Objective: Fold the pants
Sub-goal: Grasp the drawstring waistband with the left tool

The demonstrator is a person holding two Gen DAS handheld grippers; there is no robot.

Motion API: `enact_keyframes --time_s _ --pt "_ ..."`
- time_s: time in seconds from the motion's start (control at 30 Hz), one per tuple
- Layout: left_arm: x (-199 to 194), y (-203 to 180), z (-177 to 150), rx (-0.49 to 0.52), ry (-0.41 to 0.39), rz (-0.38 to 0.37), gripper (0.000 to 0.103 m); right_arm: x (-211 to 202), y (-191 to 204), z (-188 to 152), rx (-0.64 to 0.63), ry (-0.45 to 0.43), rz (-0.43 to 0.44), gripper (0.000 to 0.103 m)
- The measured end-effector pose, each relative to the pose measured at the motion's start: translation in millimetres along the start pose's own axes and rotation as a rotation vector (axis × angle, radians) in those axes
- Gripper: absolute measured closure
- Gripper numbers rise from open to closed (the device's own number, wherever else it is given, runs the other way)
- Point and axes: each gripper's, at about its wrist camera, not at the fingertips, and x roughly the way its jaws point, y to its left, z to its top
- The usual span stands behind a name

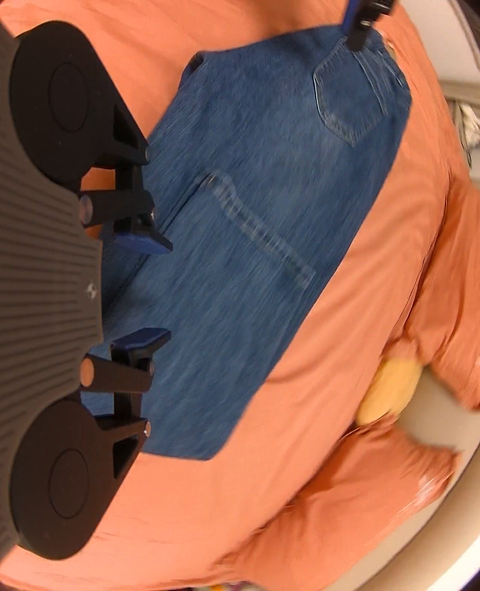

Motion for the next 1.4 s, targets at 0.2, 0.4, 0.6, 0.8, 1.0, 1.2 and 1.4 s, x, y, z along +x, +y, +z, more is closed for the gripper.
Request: enact_keyframes --time_s 0.2,0.4,0.6,0.8,1.0,1.2,1.4 --pt "-3 65 15 -0.189 -0.034 0.034 0.043 1 32 27 -0.115 -0.04 -0.023 0.063" --pt "11 123 19 -0.372 -0.01 0.031 0.043 20 53 54 -0.23 -0.004 0.013 0.063" --pt "27 172 11 -0.545 -0.002 -0.06 0.04 52 63 80 -0.33 0.063 0.075 0.064" --pt "62 205 11 -0.71 0.002 -0.144 0.032 88 69 97 -0.398 0.129 0.136 0.064" --pt "91 215 24 -0.671 -0.035 -0.177 0.033 120 68 96 -0.422 0.201 0.205 0.06" --pt "101 213 36 -0.579 -0.057 -0.145 0.04 130 47 97 -0.348 0.202 0.31 0.06" --pt "94 194 49 -0.514 -0.029 -0.006 0.063 133 38 96 -0.324 0.194 0.364 0.058"
